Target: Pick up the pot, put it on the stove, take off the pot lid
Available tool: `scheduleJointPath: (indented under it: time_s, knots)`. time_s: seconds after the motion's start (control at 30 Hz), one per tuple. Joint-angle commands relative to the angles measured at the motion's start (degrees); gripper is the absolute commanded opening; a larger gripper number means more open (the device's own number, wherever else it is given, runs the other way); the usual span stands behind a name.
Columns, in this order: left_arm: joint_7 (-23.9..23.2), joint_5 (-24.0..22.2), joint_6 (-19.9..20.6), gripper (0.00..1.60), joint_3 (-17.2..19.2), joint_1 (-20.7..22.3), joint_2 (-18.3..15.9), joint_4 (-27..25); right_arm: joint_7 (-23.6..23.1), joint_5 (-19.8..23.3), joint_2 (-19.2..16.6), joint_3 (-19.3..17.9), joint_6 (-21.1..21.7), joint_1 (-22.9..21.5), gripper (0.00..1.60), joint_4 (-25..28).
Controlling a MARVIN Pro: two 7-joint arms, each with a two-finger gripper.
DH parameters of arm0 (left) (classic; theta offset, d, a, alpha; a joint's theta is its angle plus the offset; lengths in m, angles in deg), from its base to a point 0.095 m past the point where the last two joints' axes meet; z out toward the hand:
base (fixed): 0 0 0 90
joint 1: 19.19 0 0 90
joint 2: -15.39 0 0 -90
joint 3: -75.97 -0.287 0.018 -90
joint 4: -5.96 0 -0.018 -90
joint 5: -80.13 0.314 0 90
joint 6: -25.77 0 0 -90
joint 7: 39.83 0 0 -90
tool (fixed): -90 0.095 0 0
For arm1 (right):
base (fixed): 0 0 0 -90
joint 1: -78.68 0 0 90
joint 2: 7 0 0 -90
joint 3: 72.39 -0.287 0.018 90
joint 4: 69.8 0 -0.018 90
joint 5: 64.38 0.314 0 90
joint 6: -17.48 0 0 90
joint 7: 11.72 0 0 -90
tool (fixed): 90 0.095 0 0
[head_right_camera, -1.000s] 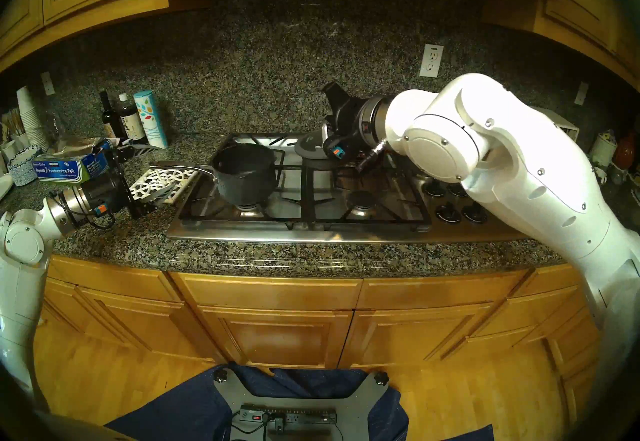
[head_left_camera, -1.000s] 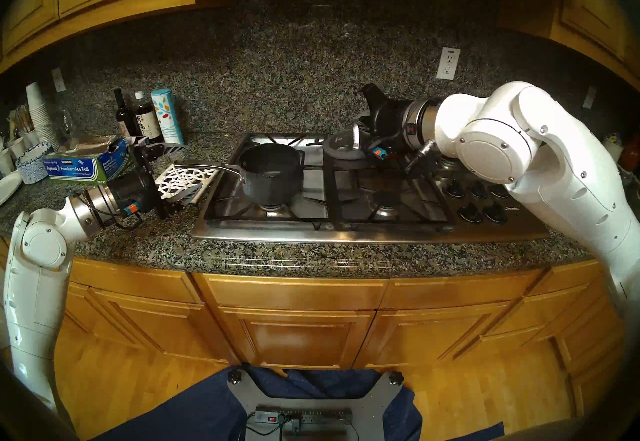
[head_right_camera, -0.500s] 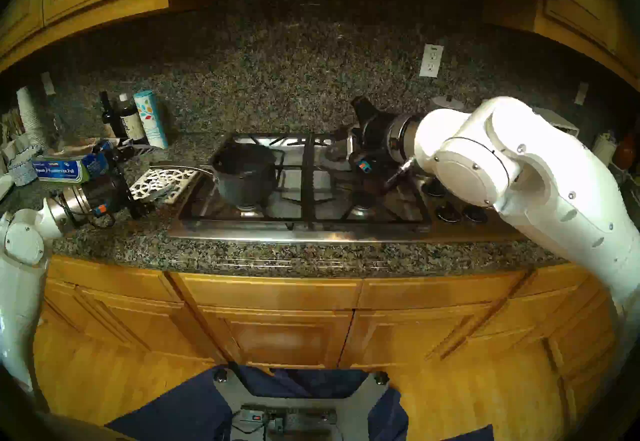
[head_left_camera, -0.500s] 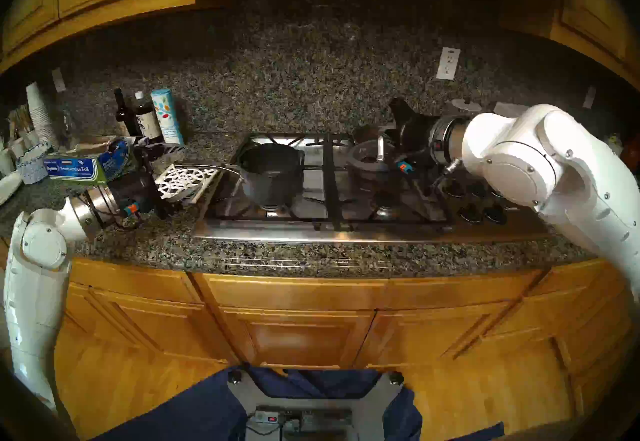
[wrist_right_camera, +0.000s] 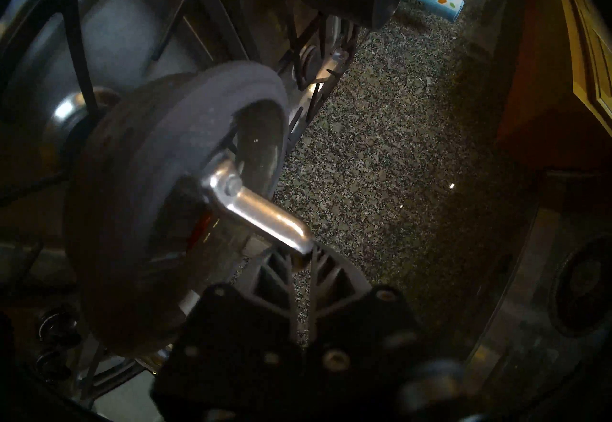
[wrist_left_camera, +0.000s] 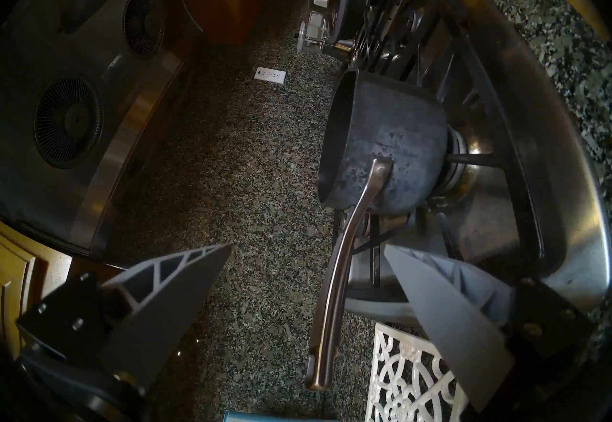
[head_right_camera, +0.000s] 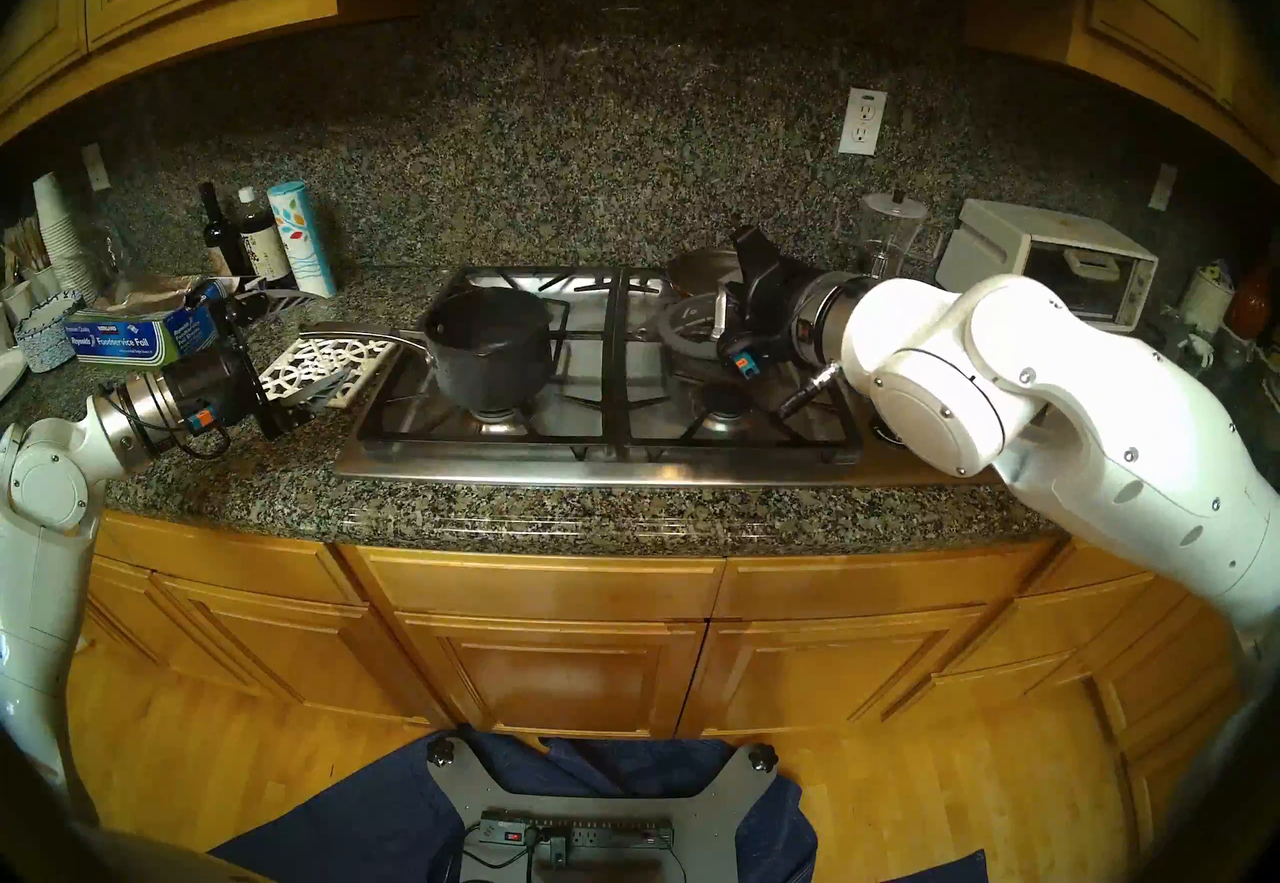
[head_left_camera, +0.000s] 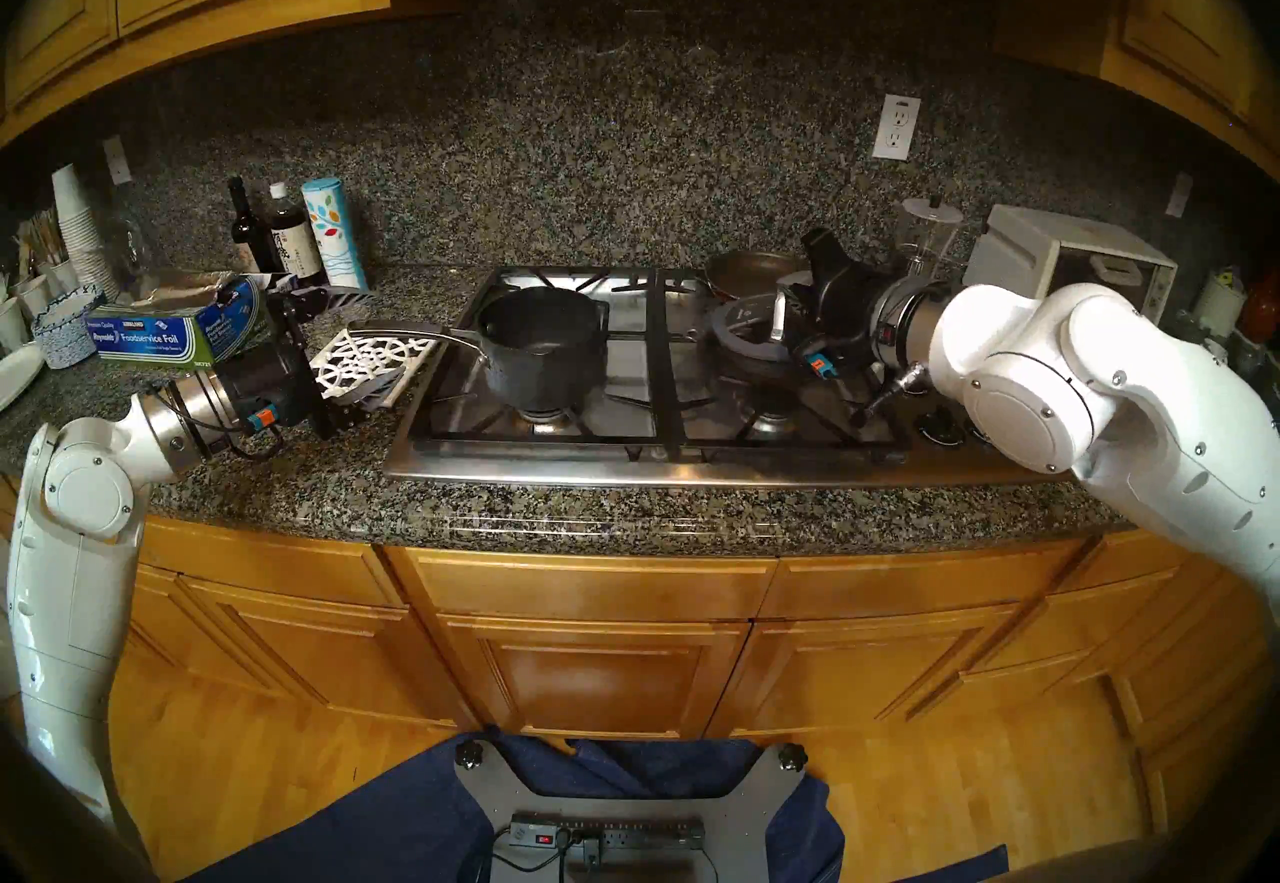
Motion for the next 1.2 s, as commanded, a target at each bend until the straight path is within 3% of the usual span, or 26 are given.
scheduleJointPath:
  time_s: [0.0,0.5,0.87,1.17]
  knots:
    - [0.72,-0.83,0.09,1.6,1.11,1.22,-0.24,-0.98,5.93,-3.62,0.17,-2.15,2.47,2.17,0.0,-1.39]
    - [0.71,-0.85,0.1,1.6,1.12,1.22,-0.24,-0.99,15.5,-4.64,3.29,-0.66,2.12,4.84,0.0,-6.31]
    - [0.71,-0.88,0.12,1.6,1.13,1.22,-0.23,-1.0,17.37,-4.48,3.52,0.59,3.19,6.4,0.0,-6.7]
    - [0.71,-0.87,0.11,1.6,1.13,1.22,-0.23,-0.99,17.38,-4.22,1.35,1.08,3.94,7.73,0.0,-5.57]
